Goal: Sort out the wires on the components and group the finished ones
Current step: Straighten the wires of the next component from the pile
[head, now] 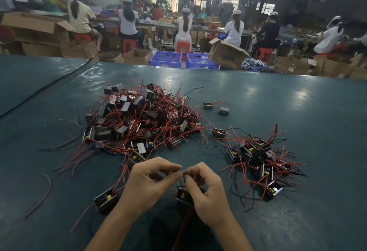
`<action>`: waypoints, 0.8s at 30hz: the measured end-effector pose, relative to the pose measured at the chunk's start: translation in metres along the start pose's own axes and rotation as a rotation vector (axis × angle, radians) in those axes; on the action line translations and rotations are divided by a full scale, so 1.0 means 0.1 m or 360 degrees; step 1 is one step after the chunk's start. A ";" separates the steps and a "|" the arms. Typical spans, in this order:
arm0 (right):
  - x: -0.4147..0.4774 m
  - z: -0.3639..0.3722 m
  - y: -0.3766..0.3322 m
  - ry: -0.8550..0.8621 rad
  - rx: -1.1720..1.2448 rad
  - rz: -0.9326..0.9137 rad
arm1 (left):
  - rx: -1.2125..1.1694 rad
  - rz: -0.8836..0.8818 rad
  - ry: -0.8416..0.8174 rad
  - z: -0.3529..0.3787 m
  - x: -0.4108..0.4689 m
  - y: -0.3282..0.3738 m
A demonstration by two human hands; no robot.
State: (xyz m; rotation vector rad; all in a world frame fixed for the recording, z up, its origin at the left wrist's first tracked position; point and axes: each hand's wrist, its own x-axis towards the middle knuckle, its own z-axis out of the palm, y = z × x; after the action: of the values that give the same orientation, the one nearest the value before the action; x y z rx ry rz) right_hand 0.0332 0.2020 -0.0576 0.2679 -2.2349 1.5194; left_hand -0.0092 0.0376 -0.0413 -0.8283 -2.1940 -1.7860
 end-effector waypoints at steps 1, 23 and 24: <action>0.00 0.00 0.00 -0.0005 0.0002 -0.0004 | -0.0007 -0.0015 -0.0003 0.00 0.00 0.00; -0.02 0.00 0.01 -0.0119 0.0011 -0.0004 | -0.0259 -0.0297 -0.0015 0.02 -0.02 0.02; -0.02 0.00 0.01 -0.0118 0.0010 -0.0005 | -0.0252 -0.0293 -0.0015 0.03 -0.02 0.02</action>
State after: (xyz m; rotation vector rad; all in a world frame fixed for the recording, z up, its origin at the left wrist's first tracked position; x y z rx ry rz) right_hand 0.0347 0.2024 -0.0596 0.3346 -2.2856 1.5384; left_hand -0.0059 0.0397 -0.0409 -0.6850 -2.2217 -2.0680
